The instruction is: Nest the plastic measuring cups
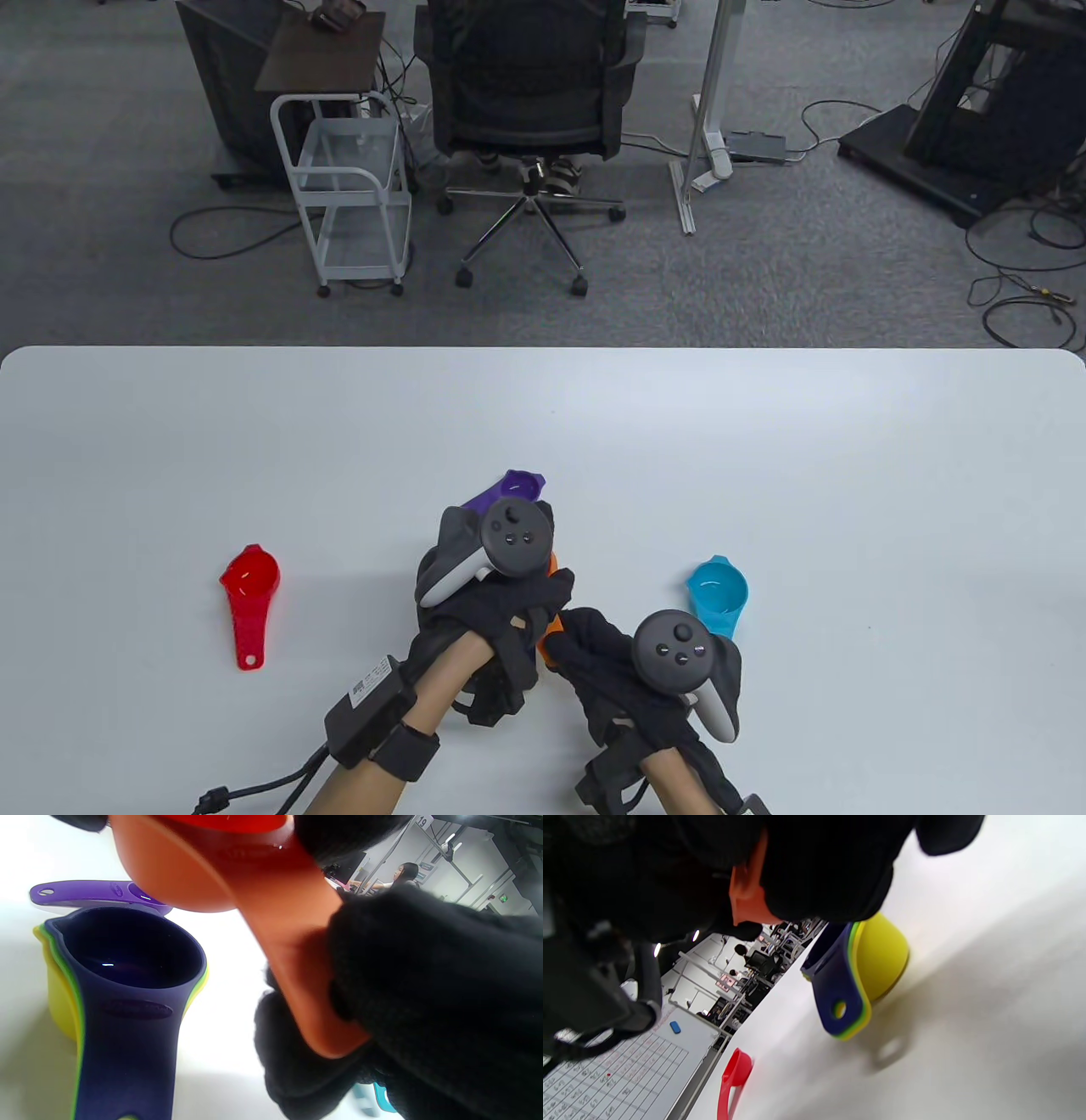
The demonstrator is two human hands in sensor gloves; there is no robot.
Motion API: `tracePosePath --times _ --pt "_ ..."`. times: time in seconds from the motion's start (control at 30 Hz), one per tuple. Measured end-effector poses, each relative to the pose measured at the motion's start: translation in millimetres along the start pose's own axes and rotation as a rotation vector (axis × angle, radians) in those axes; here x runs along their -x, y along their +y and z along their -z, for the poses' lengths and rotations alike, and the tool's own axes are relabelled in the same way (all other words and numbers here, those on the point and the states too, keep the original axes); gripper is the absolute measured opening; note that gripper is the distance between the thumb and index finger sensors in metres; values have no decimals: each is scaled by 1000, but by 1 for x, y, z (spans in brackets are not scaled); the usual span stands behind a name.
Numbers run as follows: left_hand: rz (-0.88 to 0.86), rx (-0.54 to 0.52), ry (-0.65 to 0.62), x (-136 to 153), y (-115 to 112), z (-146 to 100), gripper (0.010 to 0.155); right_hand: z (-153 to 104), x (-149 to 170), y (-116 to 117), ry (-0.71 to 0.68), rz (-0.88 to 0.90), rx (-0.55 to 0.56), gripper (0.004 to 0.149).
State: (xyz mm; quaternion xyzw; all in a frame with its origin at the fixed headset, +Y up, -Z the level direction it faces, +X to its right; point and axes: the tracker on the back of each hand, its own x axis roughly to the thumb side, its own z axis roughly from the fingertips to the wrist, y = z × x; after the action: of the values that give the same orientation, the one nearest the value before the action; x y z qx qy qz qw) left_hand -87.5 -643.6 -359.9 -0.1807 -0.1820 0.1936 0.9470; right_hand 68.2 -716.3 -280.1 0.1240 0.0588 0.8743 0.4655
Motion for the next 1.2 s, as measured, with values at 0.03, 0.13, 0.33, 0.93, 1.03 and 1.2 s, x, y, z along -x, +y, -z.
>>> tracePosePath --times 0.03,0.13,0.33,0.93,1.03,1.2 --pt "-7 20 -2 2 2 1 82 1 0 -2 1 -19 -21 49" --pt "-44 28 9 8 3 4 82 1 6 -11 54 -125 18 64" --pt "100 85 45 13 -13 16 82 -6 21 -46 116 -459 183 78" --pt "250 185 95 8 -45 36 79 -4 34 -50 227 -585 119 86" --pt "264 214 106 10 -51 39 79 -4 34 -49 231 -591 105 86" --pt "273 222 111 12 -56 41 79 -4 34 -49 236 -595 93 87"
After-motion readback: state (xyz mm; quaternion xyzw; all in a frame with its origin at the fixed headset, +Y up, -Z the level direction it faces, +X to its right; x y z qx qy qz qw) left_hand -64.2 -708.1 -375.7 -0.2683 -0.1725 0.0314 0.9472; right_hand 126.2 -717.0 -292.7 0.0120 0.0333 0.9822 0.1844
